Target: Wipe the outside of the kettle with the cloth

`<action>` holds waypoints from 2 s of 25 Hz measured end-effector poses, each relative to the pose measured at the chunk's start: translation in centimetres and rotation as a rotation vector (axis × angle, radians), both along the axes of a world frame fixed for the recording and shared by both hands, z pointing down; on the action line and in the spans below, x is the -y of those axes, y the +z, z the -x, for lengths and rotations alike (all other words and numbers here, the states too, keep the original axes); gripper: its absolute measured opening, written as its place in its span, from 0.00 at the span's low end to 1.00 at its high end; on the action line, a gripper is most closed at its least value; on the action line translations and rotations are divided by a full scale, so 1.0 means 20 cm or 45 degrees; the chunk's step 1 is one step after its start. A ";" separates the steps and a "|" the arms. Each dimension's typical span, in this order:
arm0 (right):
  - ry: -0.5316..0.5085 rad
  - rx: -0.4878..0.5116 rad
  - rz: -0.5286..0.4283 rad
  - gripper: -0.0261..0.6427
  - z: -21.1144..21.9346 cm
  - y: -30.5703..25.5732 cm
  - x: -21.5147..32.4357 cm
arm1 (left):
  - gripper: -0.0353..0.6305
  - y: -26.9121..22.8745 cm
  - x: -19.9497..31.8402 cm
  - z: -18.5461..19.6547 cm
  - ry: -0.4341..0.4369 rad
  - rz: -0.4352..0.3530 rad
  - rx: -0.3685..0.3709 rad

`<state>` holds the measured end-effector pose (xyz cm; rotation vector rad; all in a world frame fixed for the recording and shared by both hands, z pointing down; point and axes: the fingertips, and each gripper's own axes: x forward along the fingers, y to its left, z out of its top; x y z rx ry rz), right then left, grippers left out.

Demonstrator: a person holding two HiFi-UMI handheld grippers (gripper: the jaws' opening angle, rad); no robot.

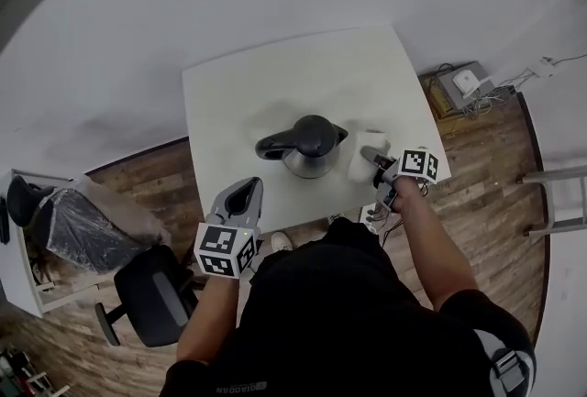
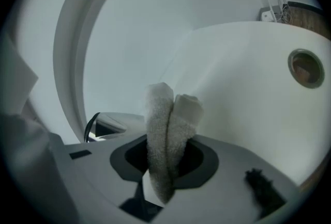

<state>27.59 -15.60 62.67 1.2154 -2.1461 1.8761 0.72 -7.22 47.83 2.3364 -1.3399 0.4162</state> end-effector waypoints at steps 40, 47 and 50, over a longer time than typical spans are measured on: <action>-0.925 0.162 -0.319 0.18 0.19 -0.49 0.51 | 0.06 0.21 0.13 -0.20 -0.481 0.181 0.106; -1.091 0.020 -0.039 0.18 0.37 0.14 0.60 | 0.06 0.29 0.15 -0.18 -0.487 0.232 0.098; -1.218 -0.042 0.026 0.18 0.44 0.24 0.57 | 0.06 0.29 0.18 -0.17 -0.486 0.229 0.091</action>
